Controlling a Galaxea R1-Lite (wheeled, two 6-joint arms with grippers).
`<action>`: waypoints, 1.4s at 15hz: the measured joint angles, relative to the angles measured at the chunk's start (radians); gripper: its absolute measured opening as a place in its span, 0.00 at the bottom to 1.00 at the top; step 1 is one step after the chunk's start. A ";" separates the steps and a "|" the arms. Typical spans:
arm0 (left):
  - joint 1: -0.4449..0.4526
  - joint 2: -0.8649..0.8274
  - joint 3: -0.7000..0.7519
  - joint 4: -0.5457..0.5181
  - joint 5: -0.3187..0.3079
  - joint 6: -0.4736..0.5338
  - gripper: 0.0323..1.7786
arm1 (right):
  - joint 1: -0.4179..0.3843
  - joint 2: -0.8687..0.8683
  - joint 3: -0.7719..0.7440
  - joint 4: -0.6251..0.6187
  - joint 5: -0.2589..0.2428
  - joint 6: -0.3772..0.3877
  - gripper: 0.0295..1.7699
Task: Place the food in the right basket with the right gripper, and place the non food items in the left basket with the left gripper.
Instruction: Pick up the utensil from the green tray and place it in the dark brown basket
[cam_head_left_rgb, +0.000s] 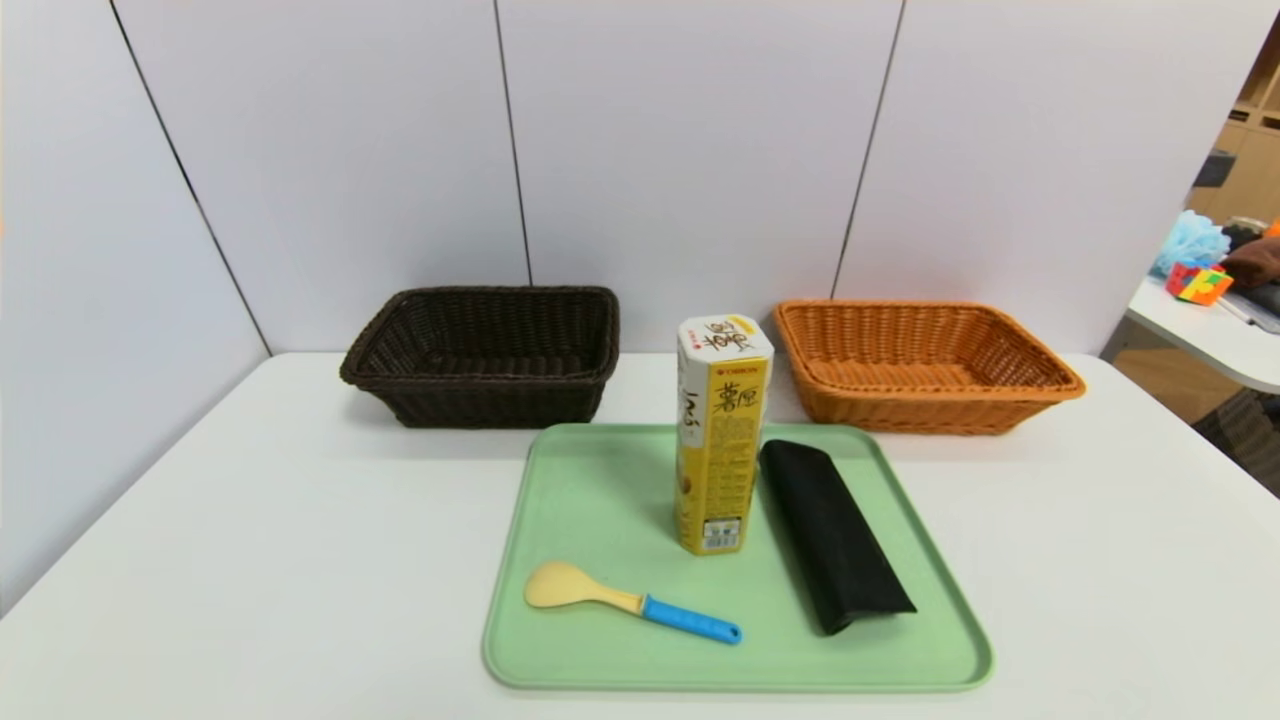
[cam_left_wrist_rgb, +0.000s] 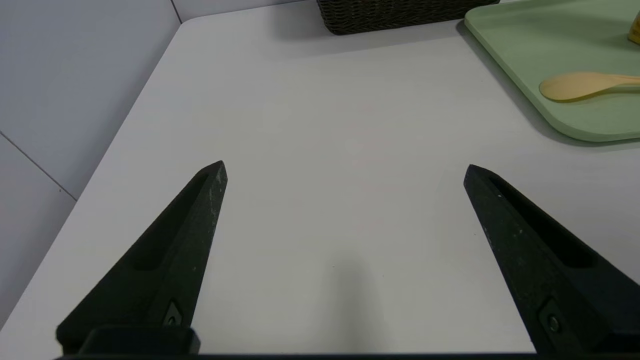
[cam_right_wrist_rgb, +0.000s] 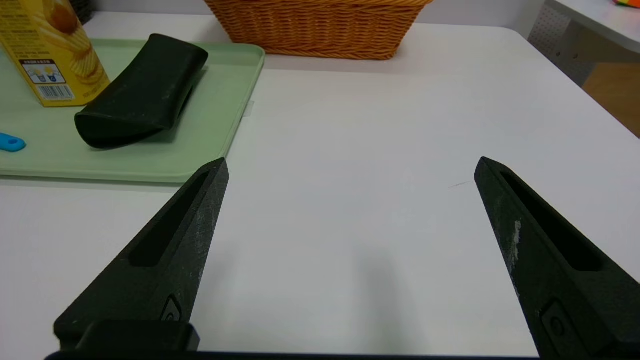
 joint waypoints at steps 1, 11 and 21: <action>0.000 0.024 -0.018 0.002 0.000 0.000 0.95 | 0.000 0.001 -0.009 0.004 0.004 0.001 0.96; -0.003 0.334 -0.207 0.001 -0.042 -0.048 0.95 | 0.018 0.180 -0.300 0.193 0.149 0.060 0.96; -0.021 0.809 -0.469 0.000 -0.226 -0.051 0.95 | 0.038 0.721 -0.552 0.119 0.206 0.054 0.96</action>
